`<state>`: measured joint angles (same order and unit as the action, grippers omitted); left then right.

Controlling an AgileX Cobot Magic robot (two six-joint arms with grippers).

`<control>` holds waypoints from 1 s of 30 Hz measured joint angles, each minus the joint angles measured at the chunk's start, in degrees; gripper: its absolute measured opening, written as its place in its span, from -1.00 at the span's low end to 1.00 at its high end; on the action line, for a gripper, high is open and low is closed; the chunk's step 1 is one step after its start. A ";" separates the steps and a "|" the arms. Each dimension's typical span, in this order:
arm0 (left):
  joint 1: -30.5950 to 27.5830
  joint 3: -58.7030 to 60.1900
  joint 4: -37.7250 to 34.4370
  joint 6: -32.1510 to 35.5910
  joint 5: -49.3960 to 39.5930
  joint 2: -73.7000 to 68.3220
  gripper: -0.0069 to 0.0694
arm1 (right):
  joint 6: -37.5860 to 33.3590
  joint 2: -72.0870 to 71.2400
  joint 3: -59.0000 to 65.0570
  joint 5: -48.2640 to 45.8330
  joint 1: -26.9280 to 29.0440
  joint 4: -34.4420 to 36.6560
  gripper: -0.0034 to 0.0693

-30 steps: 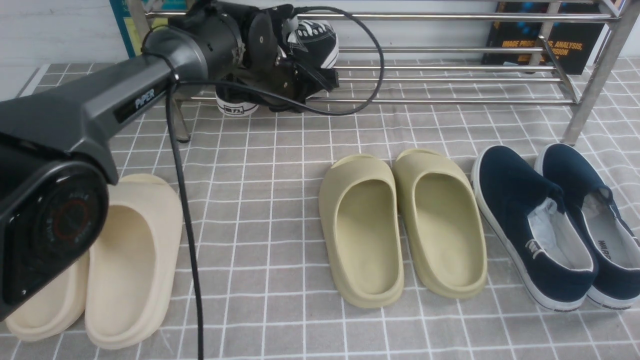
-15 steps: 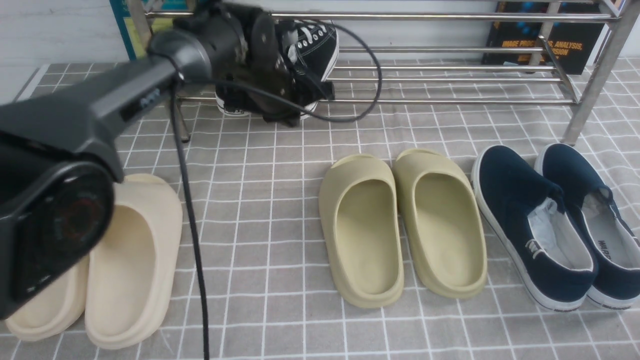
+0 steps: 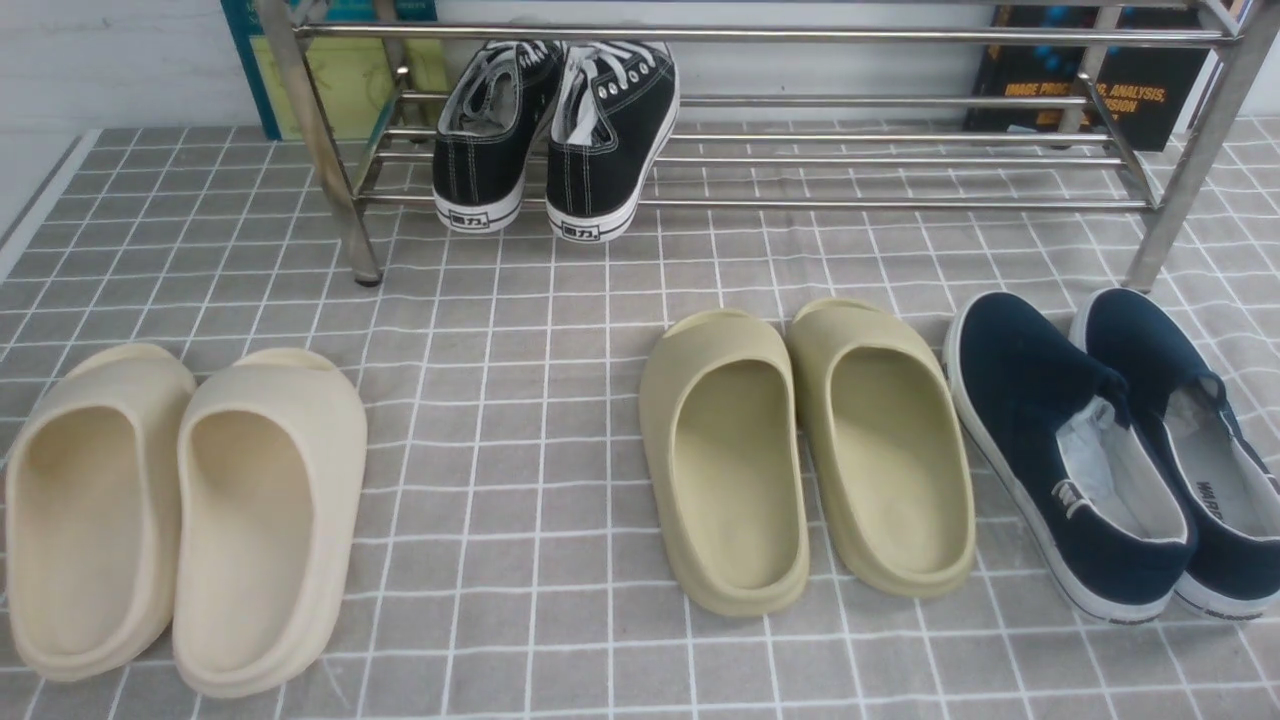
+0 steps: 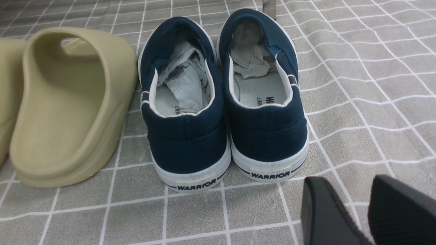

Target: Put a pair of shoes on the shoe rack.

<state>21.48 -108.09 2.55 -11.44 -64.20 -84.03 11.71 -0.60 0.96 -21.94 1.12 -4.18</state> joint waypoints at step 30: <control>0.00 58.53 4.18 -11.63 12.92 59.99 -0.85 | 0.00 0.00 -0.02 -0.12 0.00 0.00 -0.25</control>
<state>21.48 -49.56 6.73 -23.08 -51.28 -24.04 11.71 -0.60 0.95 -22.06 1.12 -4.18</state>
